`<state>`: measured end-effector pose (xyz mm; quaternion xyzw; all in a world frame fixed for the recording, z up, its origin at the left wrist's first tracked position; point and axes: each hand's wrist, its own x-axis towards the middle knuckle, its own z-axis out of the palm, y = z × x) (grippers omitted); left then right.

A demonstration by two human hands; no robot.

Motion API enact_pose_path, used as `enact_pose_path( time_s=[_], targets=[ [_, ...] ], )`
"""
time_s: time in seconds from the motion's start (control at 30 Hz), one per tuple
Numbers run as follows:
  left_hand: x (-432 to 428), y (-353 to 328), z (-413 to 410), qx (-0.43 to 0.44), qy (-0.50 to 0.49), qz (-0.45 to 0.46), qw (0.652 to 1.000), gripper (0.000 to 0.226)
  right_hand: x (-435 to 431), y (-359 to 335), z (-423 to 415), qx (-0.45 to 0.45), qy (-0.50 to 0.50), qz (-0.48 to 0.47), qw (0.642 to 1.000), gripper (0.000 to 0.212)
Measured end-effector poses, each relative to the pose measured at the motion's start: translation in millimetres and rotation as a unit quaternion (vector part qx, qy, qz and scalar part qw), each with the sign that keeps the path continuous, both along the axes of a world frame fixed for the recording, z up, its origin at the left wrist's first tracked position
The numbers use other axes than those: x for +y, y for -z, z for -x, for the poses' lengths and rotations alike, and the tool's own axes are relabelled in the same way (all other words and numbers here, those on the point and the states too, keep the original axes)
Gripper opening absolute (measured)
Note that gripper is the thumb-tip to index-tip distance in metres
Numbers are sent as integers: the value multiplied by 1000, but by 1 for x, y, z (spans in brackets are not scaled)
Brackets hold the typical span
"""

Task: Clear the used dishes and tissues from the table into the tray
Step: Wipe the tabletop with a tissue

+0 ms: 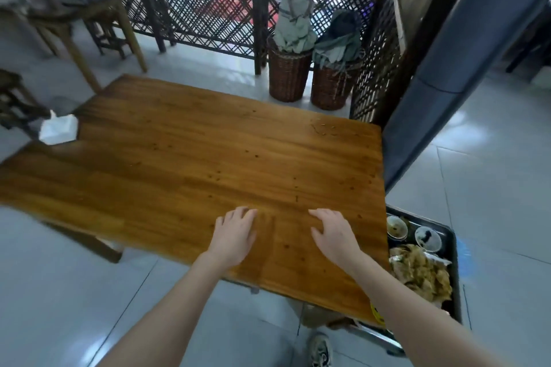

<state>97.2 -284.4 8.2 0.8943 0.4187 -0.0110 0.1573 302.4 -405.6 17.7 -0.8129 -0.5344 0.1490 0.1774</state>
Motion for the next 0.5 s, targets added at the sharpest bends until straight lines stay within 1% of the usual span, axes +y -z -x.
enact_pose_path(
  time_s=[0.3,0.5],
  targets=[
    [30,-12,112,10,-127,8,992,47,75,2,91,-9,-69,11,997,42],
    [60,-7,177,-4,-226,29,974,54,135,7,141,3,-122,37,992,42]
  ],
)
